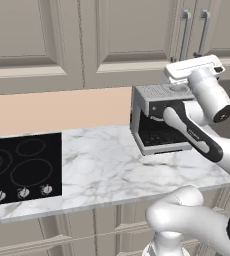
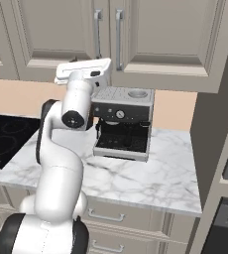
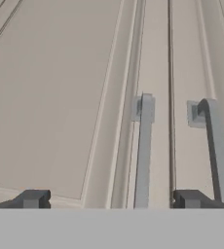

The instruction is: Open the cabinet directly in front. Then move the wine and the mug to the dining counter with the jar on it.

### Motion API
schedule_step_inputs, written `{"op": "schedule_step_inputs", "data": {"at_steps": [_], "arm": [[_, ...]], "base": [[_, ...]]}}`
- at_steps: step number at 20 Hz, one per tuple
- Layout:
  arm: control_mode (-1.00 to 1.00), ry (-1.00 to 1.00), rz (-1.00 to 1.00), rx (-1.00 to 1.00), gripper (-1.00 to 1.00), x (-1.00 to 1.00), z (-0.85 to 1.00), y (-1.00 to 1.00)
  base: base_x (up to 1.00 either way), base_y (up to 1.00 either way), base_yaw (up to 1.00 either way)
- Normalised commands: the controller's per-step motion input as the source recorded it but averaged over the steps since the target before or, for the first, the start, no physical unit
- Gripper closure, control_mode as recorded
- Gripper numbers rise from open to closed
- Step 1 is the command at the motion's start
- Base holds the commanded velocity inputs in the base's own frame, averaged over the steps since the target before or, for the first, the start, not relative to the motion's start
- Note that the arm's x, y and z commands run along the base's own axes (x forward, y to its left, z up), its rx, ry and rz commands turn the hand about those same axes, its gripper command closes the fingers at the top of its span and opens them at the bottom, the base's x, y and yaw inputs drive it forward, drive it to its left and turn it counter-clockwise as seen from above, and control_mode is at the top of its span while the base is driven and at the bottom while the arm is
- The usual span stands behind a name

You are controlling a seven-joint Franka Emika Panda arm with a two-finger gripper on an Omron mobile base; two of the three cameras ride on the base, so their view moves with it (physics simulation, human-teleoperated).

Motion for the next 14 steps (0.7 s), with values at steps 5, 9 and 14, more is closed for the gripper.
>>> {"op": "schedule_step_inputs", "data": {"at_steps": [5, 9, 14], "arm": [[-1.0, 0.13, 0.0, 0.0, -1.0, 0.17, 0.1, 0.0], [-1.0, 0.08, 0.0, 0.02, -1.0, 0.21, 0.12, -0.07], [-1.0, 0.03, 0.0, 0.01, -1.0, 0.2, 0.01, -0.16]], "base": [[0.0, 0.0, 0.0], [0.0, 0.0, 0.0], [0.0, 0.0, 0.0]]}}
